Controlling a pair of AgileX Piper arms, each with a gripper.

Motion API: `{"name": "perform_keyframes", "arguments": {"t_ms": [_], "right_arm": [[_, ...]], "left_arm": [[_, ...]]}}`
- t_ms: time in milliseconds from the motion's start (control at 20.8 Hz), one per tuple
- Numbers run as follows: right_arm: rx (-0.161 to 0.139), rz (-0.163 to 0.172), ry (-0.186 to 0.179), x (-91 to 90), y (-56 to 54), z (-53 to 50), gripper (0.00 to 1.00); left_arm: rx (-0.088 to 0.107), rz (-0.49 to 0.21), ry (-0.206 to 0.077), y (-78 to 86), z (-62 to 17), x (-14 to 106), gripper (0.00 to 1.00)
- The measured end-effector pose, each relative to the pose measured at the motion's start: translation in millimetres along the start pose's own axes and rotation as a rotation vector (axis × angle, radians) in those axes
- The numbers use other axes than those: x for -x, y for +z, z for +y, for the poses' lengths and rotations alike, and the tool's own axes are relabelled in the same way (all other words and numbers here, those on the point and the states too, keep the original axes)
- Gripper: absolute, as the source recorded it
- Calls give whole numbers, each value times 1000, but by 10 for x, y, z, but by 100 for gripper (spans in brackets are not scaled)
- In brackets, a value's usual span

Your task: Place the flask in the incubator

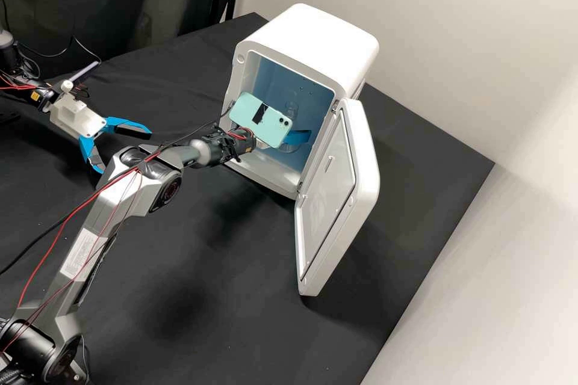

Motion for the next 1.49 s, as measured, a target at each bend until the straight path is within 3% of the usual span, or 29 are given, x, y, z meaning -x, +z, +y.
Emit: {"name": "perform_keyframes", "arguments": {"t_ms": [1203, 1252, 1492], "right_arm": [[0, -2, -2, -1, 8, -10, 0], [0, -2, -2, -1, 8, -10, 100], [0, -2, -2, -1, 8, -10, 100]], "left_arm": [[0, 0, 0, 0, 0, 0, 100], [0, 0, 0, 0, 0, 0, 100], [0, 0, 0, 0, 0, 0, 100]]}}
